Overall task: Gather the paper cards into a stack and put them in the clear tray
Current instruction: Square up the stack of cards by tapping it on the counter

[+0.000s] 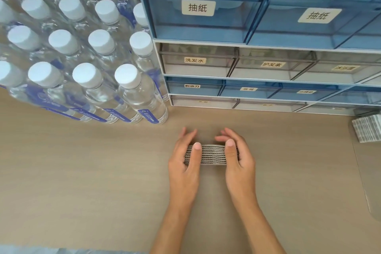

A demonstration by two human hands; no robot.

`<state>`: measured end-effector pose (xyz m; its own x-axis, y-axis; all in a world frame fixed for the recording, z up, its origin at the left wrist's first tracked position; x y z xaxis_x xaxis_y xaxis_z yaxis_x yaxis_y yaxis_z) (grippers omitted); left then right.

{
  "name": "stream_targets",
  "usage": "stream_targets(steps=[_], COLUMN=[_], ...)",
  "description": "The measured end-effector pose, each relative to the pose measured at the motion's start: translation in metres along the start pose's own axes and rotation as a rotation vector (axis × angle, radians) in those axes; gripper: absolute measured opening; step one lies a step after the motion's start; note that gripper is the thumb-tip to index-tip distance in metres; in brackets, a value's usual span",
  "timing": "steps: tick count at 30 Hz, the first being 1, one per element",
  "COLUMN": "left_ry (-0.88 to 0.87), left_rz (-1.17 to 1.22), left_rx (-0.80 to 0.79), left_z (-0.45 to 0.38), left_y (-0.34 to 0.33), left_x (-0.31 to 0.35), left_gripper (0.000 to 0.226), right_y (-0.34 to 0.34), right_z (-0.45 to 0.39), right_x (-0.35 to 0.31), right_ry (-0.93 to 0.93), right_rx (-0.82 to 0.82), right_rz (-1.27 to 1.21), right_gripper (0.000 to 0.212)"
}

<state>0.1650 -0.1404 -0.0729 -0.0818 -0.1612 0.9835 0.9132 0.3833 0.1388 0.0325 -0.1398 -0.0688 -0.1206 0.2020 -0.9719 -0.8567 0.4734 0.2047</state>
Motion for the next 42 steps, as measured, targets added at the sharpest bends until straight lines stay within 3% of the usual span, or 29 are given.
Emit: stream_targets(steps=[13,20,23,27,30,33,36,38,42], left_ry=[0.034,-0.053,-0.113,-0.164,-0.216,-0.249,-0.254,-0.252,-0.285], left_rz=[0.001,-0.081,-0.106,-0.131,-0.209,-0.216,-0.22,-0.231,-0.247], left_rx=[-0.033,-0.094,-0.181,-0.359,-0.388,-0.387,-0.397,-0.407,-0.451], left_z=[-0.007,-0.01,-0.012,-0.017,-0.021,-0.022,-0.022,-0.023,-0.024], left_y=[0.0,0.002,0.004,0.008,0.009,0.01,0.01,0.01,0.012], left_x=[0.002,-0.003,0.001,0.004,0.004,0.003,0.004,0.006,0.008], left_gripper=[0.025,0.033,0.031,0.062,0.054,0.047,0.043,0.04,0.039], right_y=[-0.005,-0.006,-0.006,-0.006,-0.006,0.0,0.009,0.014,0.022], right_z=[0.0,0.0,-0.002,-0.003,-0.002,-0.003,-0.008,-0.013,-0.021], right_x=[0.001,0.005,0.004,0.004,0.002,0.0,-0.002,-0.002,0.0], right_ry=[0.059,0.023,0.025,0.024,0.033,0.059,0.102,0.095,0.161], right_rx=[0.062,0.069,0.064,0.064,0.05,-0.066,-0.279,-0.411,-0.54], right_rz=[0.002,0.014,0.031,0.035,0.047,0.055,0.112,0.19,0.378], right_gripper=[0.036,0.033,0.037,0.037,0.033,0.023,0.053,0.06,0.049])
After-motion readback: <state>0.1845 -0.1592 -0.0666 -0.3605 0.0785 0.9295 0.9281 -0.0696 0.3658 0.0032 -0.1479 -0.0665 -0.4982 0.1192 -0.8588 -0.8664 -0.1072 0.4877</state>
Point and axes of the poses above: each hand's wrist, its own z-axis away from the middle knuckle, its own y-axis out of the back of the hand, x = y × z, the point moved 3 cm from there along -z, towards the middle knuckle, and after that the axes turned 11 degrees about x, right-handed, at the moved point
